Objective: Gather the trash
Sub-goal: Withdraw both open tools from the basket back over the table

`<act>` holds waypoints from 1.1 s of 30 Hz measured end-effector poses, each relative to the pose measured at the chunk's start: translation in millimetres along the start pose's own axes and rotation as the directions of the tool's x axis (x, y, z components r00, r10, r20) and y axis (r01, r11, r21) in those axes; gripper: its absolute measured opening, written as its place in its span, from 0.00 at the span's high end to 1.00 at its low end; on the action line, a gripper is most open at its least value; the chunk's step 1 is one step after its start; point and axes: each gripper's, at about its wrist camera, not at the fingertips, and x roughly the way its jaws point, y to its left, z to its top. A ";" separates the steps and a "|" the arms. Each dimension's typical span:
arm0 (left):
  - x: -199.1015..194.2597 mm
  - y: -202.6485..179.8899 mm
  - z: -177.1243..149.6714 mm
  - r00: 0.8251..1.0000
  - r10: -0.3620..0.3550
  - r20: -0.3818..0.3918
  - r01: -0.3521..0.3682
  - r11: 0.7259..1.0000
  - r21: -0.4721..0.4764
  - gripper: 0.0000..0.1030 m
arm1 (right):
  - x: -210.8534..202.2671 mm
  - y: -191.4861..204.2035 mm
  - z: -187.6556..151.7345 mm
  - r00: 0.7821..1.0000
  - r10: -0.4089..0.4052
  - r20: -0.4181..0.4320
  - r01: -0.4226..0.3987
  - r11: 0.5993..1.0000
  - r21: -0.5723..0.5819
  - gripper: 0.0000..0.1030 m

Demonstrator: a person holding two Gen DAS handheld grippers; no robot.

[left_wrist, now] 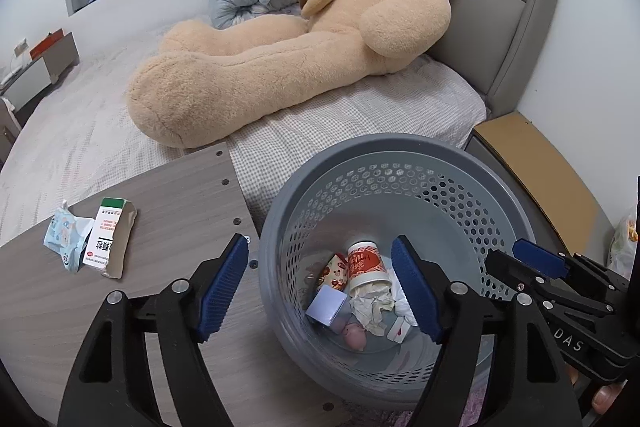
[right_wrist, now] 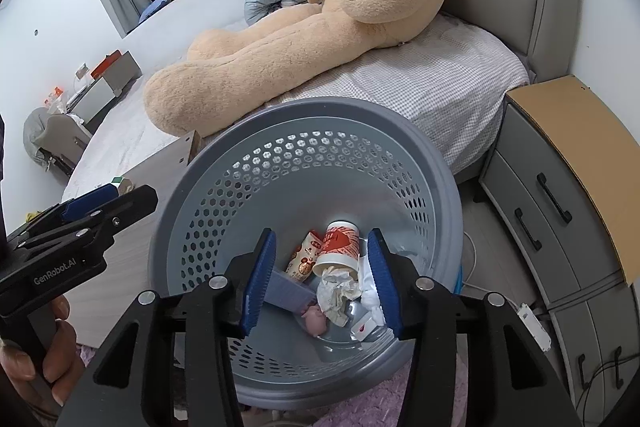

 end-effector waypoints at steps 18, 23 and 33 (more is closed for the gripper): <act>-24.2 45.5 -15.2 0.997 0.064 0.034 -0.060 0.992 -0.110 0.14 | -5.0 29.0 -6.5 1.000 0.014 0.010 -0.014 0.999 -0.048 0.32; -32.5 74.9 -23.8 0.994 0.106 0.041 -0.098 0.981 -0.167 0.13 | -3.1 49.9 -2.3 0.999 0.034 0.005 -0.034 0.996 -0.087 0.30; -55.0 155.0 -45.7 0.972 0.228 0.052 -0.204 0.934 -0.292 0.12 | 6.7 116.0 7.9 0.996 0.094 0.008 -0.091 0.978 -0.190 0.29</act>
